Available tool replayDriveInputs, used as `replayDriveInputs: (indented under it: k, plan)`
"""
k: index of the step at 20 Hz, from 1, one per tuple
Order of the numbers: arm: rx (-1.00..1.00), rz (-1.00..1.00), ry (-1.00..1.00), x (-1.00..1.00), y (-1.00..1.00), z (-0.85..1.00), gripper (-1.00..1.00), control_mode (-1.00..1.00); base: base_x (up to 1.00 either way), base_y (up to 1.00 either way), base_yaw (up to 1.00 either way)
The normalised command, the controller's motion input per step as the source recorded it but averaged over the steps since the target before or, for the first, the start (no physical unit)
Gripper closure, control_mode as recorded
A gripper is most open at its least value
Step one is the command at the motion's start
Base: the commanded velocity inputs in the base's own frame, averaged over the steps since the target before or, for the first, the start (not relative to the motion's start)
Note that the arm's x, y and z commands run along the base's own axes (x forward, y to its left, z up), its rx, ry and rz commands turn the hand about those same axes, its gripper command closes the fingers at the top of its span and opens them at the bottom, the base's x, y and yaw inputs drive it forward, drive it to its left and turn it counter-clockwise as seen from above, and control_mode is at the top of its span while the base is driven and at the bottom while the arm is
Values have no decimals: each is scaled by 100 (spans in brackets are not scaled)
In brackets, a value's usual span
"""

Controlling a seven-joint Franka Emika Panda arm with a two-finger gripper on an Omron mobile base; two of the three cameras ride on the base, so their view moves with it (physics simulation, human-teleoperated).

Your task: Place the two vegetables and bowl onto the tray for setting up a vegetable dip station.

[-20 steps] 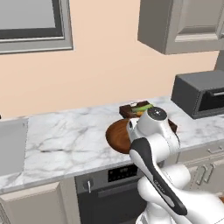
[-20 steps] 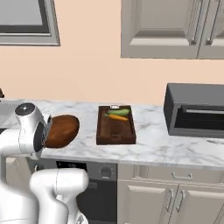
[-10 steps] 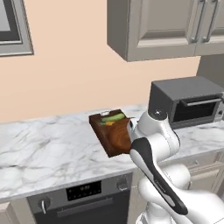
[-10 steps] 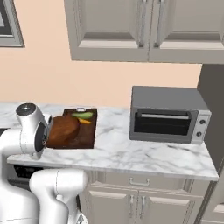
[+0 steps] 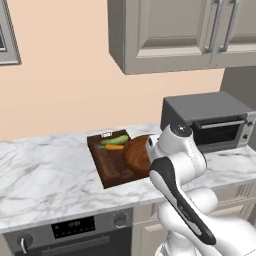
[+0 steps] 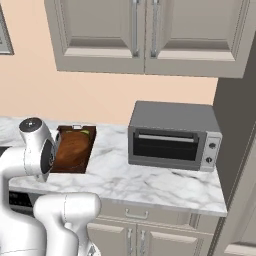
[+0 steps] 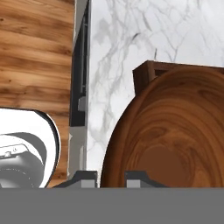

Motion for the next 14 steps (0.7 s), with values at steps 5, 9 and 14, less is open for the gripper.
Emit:
replayDriveInputs:
  k: [5, 9, 14]
  plan:
    - [0, 0, 0, 0, 0, 0, 100, 100, 28, 2, 0]
    - [0, 0, 0, 0, 0, 0, 100, 100, 15, 3, 0]
    - [0, 0, 0, 0, 0, 0, 100, 100, 1, 2, 0]
